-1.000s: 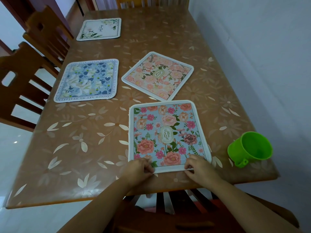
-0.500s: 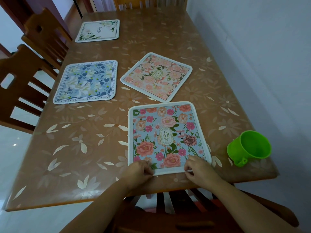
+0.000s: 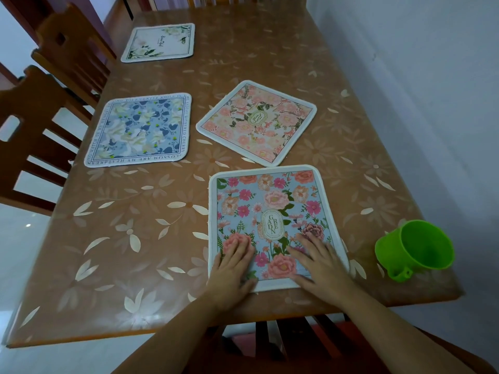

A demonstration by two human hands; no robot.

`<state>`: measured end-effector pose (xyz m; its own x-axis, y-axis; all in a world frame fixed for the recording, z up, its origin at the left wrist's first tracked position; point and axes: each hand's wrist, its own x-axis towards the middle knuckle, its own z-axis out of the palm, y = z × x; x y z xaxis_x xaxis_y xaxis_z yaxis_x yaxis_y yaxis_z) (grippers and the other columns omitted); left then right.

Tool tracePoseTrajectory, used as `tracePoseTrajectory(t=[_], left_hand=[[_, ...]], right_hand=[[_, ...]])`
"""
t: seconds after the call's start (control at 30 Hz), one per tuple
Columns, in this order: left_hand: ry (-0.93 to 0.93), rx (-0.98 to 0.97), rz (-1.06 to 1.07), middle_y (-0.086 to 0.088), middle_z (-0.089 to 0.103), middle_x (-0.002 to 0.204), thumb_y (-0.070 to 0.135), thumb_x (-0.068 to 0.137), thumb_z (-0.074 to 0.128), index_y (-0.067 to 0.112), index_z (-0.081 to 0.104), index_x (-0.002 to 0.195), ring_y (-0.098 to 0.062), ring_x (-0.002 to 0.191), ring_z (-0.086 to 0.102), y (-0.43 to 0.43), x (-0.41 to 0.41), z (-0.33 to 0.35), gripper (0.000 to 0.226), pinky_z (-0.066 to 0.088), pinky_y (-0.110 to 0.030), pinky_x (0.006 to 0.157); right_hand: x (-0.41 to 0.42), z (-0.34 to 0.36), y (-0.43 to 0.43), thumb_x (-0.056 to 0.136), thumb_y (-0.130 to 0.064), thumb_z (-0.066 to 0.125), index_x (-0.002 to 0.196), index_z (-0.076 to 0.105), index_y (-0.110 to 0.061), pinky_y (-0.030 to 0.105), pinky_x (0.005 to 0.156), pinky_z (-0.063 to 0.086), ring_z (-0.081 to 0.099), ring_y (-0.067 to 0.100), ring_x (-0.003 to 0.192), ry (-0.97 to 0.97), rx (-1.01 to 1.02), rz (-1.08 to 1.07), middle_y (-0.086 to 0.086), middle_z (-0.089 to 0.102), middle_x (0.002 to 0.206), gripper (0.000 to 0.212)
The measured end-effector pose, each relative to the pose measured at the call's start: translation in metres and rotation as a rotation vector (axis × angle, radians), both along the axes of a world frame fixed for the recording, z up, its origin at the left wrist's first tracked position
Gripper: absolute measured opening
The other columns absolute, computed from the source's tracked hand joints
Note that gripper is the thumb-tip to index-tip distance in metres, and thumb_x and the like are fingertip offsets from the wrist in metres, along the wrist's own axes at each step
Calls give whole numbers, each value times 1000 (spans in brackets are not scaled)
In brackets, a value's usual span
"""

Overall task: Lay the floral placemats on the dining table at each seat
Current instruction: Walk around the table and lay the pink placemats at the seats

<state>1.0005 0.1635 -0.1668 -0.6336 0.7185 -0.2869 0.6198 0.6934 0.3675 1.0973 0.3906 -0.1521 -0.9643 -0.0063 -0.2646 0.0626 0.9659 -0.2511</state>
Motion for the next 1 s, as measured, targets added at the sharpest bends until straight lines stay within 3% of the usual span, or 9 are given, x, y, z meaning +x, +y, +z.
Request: tracePoseTrajectory(t=[0.1, 0.17, 0.27, 0.37, 0.5, 0.57, 0.73, 0.87, 1.0], left_hand=[[62, -63, -1, 7, -26, 146, 56, 91, 25, 39, -21, 132, -13, 130, -34, 9, -8, 1, 64, -20, -44, 104], [103, -72, 10, 8, -24, 147, 58, 90, 16, 43, -20, 132, -13, 129, -35, 16, -18, 1, 57, -20, -48, 104], [174, -70, 20, 9, -20, 148, 61, 88, 8, 46, -17, 133, -16, 132, -31, 25, -33, -1, 53, -19, -50, 105], [202, -38, 37, 9, -14, 150, 58, 89, 11, 45, -11, 135, -17, 135, -25, 33, -51, -5, 53, -18, -50, 106], [213, -2, 75, 10, -12, 150, 59, 88, 8, 47, -8, 136, -15, 135, -25, 47, -79, -8, 53, -30, -42, 101], [236, 0, 74, 9, -10, 150, 59, 87, 6, 44, -3, 138, -16, 136, -22, 53, -92, -11, 55, -26, -45, 103], [258, 32, 108, 9, -5, 152, 61, 86, 10, 44, 1, 139, -15, 137, -20, 69, -130, -16, 56, -17, -50, 105], [293, 19, 148, 6, 0, 154, 60, 84, 7, 42, 2, 140, -18, 138, -14, 78, -159, -16, 59, -9, -52, 107], [309, 13, 197, 4, -2, 153, 58, 85, 7, 36, 5, 142, -19, 139, -11, 79, -157, -17, 61, -3, -53, 109]], right_hand=[[-19, -7, -4, 81, -70, 16, 133, -14, -48, 57, 104, -18, -32, 21, 134, -36, 75, 32, -3, -27, 146, 64], [-32, -9, -4, 79, -73, 11, 137, -7, -45, 63, 101, -14, -24, 23, 136, 8, 123, 50, 0, -15, 150, 67], [-54, -11, 1, 80, -74, 18, 140, 10, -39, 69, 101, 7, 0, 32, 140, 48, 151, 94, 0, 7, 152, 70], [-80, -17, 11, 77, -76, 19, 140, 4, -42, 66, 103, -5, -8, 32, 139, 64, 131, 111, -4, -1, 153, 73], [-116, -23, 24, 75, -78, 18, 136, -8, -46, 63, 105, -11, -15, 25, 139, 77, 113, 110, -7, -8, 153, 74], [-135, -25, 30, 74, -78, 17, 133, -14, -49, 61, 106, -11, -17, 22, 139, 91, 95, 105, -10, -13, 151, 73], [-169, -27, 38, 77, -76, 17, 137, -6, -44, 64, 107, 3, -10, 23, 141, 163, 135, 52, -9, -6, 153, 72], [-182, -31, 41, 82, -69, 28, 141, 6, -37, 61, 107, 3, -5, 20, 141, 196, 95, -187, -7, 0, 155, 70], [-177, -33, 44, 84, -62, 33, 142, 9, -34, 61, 108, 3, -4, 21, 141, 204, 89, -292, -2, 1, 155, 68]])
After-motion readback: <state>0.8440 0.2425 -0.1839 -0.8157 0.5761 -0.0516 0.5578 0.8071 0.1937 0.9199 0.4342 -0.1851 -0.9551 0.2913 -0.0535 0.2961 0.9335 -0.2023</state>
